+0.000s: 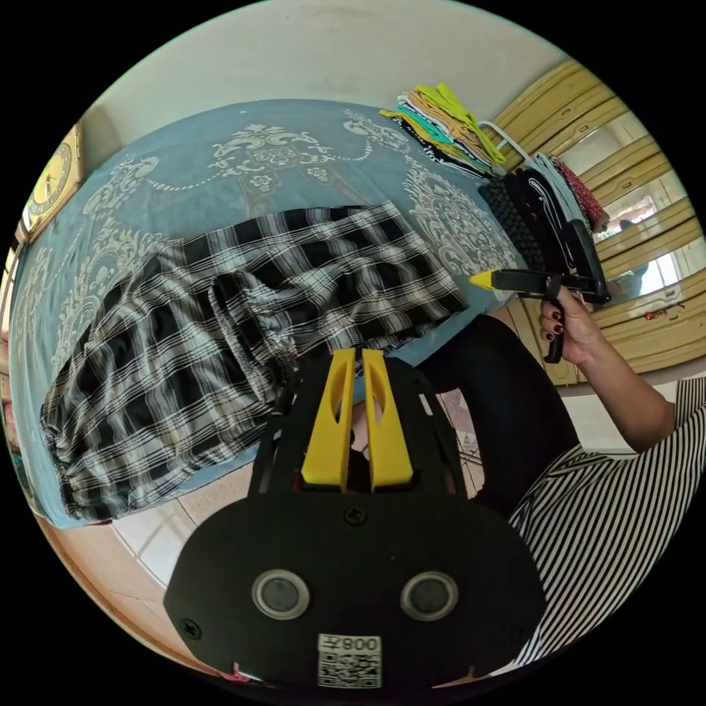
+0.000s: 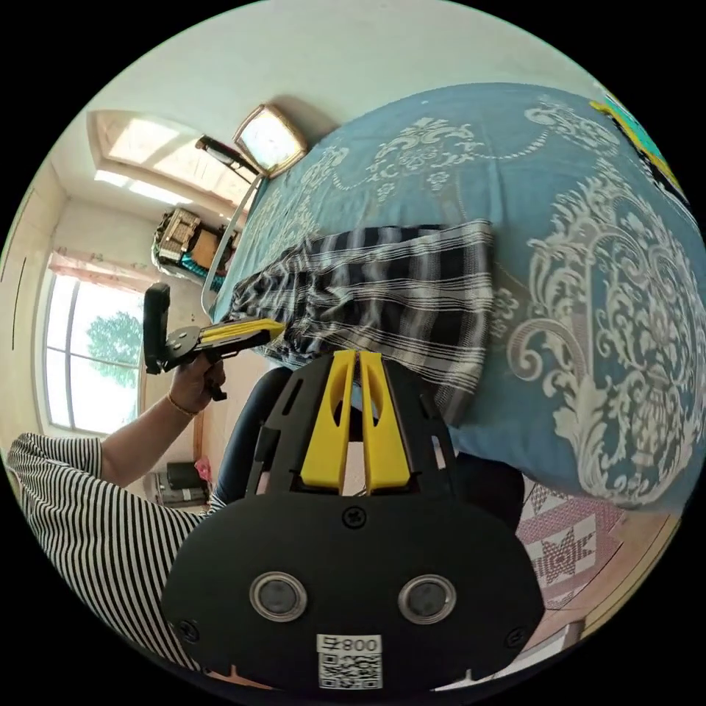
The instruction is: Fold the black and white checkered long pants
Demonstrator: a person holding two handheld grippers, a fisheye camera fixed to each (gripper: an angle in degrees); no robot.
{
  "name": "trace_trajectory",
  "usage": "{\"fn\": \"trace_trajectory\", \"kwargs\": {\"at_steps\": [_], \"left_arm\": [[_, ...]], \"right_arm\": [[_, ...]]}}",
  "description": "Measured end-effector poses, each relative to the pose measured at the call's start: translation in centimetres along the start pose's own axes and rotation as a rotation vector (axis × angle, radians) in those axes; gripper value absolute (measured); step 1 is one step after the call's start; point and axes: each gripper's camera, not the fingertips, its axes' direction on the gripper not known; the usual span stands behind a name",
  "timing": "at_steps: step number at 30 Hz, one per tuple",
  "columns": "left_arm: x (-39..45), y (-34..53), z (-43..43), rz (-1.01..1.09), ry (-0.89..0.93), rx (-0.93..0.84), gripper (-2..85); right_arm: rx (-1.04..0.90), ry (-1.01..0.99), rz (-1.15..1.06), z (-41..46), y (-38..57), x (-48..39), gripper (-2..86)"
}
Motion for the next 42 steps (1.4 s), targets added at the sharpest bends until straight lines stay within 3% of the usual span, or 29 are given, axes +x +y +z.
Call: {"fn": "trace_trajectory", "kwargs": {"at_steps": [3, 11, 19, 34, 42], "left_arm": [[3.8, -1.5, 0.4, 0.055, 0.068, -0.029, 1.1], [14.7, -6.8, 0.1, 0.266, 0.071, -0.094, 1.6], [23.9, -12.3, -0.6, 0.413, -0.012, -0.109, 5.0], [31.5, -16.7, -2.5, 0.377, -0.147, -0.131, 2.6], [31.7, -17.5, -4.5, 0.314, -0.054, -0.105, 1.8]], "right_arm": [[0.009, -0.015, 0.106, -1.5, 1.1, 4.9, 7.4], [-0.082, -0.032, 0.138, -1.4, 1.2, 11.5, 6.7], [-0.105, -0.26, 0.138, -2.8, 1.5, 17.8, 1.5], [-0.118, -0.425, 0.119, -5.3, 0.3, 23.7, 1.1], [0.014, -0.291, 0.143, -8.3, -3.5, 26.2, 6.5]]}}
